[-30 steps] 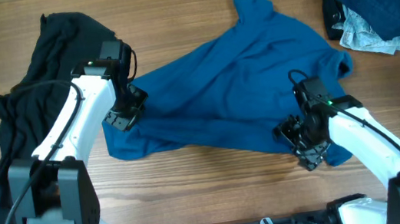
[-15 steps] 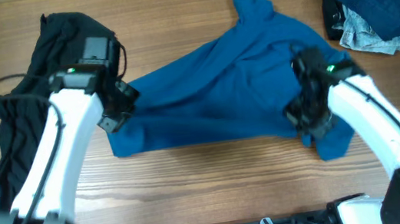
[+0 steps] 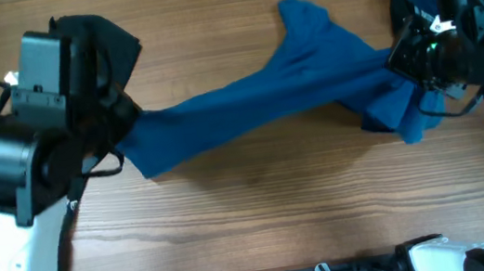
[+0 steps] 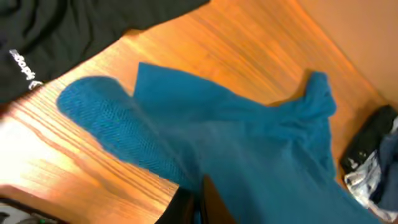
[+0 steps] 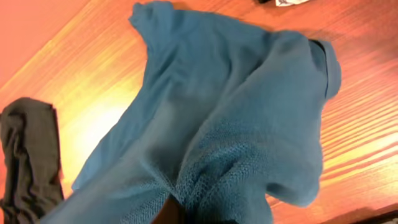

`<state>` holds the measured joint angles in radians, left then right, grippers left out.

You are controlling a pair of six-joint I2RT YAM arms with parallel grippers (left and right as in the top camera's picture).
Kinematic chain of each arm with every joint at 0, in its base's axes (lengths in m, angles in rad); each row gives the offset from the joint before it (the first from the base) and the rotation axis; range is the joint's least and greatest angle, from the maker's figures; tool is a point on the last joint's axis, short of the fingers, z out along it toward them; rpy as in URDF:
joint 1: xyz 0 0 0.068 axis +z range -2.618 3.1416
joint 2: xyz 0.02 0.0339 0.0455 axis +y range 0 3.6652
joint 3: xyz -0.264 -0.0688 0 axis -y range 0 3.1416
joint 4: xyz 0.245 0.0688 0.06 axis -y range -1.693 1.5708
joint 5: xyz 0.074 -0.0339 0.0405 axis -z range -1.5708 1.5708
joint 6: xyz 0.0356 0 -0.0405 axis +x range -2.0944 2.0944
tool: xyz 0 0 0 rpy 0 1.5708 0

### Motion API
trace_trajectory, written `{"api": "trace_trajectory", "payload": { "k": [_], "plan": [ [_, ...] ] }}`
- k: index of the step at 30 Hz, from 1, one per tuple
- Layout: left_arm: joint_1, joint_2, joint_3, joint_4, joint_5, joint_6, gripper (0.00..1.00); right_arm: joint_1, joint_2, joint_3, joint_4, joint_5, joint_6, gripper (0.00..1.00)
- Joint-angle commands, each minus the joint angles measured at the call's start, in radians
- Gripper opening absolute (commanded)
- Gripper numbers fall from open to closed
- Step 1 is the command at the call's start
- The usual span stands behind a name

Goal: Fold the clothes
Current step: 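Lift the shirt with both grippers and pull it taut upward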

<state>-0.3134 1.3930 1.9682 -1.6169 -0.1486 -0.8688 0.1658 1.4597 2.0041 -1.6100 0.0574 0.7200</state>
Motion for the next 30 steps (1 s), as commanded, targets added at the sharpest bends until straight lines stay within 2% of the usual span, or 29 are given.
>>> {"api": "trace_trajectory", "payload": {
  "k": [1, 8, 11, 13, 16, 18, 21, 22, 25, 28, 30],
  "plan": [
    [-0.075, -0.008, 0.084, -0.060, -0.134, -0.047, 0.04, -0.001, -0.061, 0.047, 0.002, -0.001, -0.048, 0.04],
    [-0.262, -0.053, 0.121, -0.067, -0.288, -0.156, 0.04, -0.001, -0.131, 0.132, 0.002, -0.002, -0.066, 0.04],
    [-0.255, -0.035, 0.121, -0.066, -0.360, -0.185, 0.04, -0.001, -0.090, 0.132, 0.021, 0.023, -0.063, 0.05],
    [-0.184, 0.016, 0.121, -0.021, -0.393, -0.180, 0.04, -0.001, -0.010, 0.132, 0.107, 0.025, -0.067, 0.07],
    [-0.024, 0.134, 0.121, 0.153, -0.391, -0.075, 0.04, -0.001, 0.141, 0.132, 0.284, 0.022, -0.070, 0.08],
    [0.069, 0.230, 0.121, 0.344, -0.372, 0.052, 0.04, -0.003, 0.263, 0.132, 0.491, -0.031, -0.138, 0.07],
    [0.126, 0.277, 0.121, 0.590, -0.351, 0.208, 0.04, -0.019, 0.307, 0.159, 0.638, -0.095, -0.180, 0.07],
    [0.129, 0.266, 0.142, 0.655, -0.352, 0.264, 0.04, -0.035, 0.303, 0.234, 0.621, -0.092, -0.215, 0.07],
    [0.128, 0.240, 0.256, 0.615, -0.359, 0.298, 0.04, -0.059, 0.290, 0.452, 0.472, -0.092, -0.296, 0.07],
    [0.119, 0.193, 0.281, 0.520, -0.357, 0.297, 0.04, -0.059, 0.250, 0.502, 0.331, -0.055, -0.301, 0.07],
    [0.113, 0.185, 0.281, 0.380, -0.344, 0.276, 0.04, -0.059, 0.245, 0.502, 0.231, -0.024, -0.297, 0.08]
  ]
}}
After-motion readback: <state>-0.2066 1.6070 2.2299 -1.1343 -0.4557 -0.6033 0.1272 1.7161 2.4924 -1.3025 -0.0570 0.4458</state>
